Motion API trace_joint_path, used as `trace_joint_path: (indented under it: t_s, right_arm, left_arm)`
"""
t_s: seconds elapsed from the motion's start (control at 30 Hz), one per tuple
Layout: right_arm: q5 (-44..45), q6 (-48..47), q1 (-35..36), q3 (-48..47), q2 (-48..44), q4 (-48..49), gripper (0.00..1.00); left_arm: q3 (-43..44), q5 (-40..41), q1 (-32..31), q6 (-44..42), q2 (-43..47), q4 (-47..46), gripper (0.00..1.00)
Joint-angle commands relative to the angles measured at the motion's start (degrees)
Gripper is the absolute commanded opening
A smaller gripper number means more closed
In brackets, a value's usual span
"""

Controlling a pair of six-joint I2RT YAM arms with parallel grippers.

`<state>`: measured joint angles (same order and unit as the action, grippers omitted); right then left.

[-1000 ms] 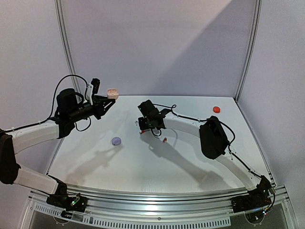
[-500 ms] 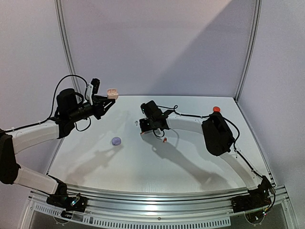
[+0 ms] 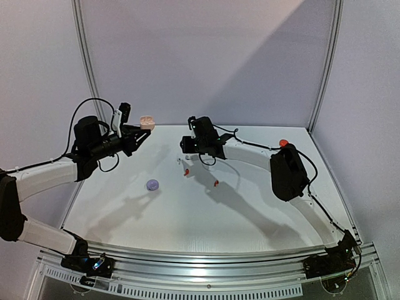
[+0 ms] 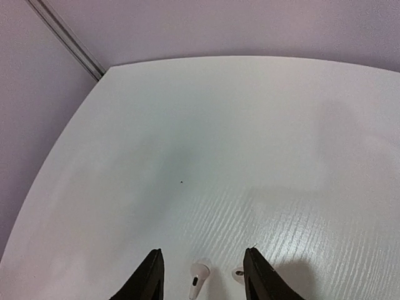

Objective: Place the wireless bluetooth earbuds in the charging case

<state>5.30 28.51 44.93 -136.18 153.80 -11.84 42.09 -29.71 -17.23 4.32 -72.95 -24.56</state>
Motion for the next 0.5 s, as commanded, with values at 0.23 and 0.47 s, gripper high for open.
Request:
trace_joint_path:
  t_s: [0.23, 0.47]
  right_arm:
    - [-7.6, 21.5, -1.7, -5.4, 9.1, 11.0, 0.44]
    - [-8.6, 27.6, -2.5, -5.7, 10.7, 10.5, 0.43]
  left_arm:
    - [-1.3, 0.5, 2.0, -0.5, 0.8, -1.3, 0.0]
    - [-1.7, 0.1, 2.9, -0.3, 0.6, -1.7, 0.0]
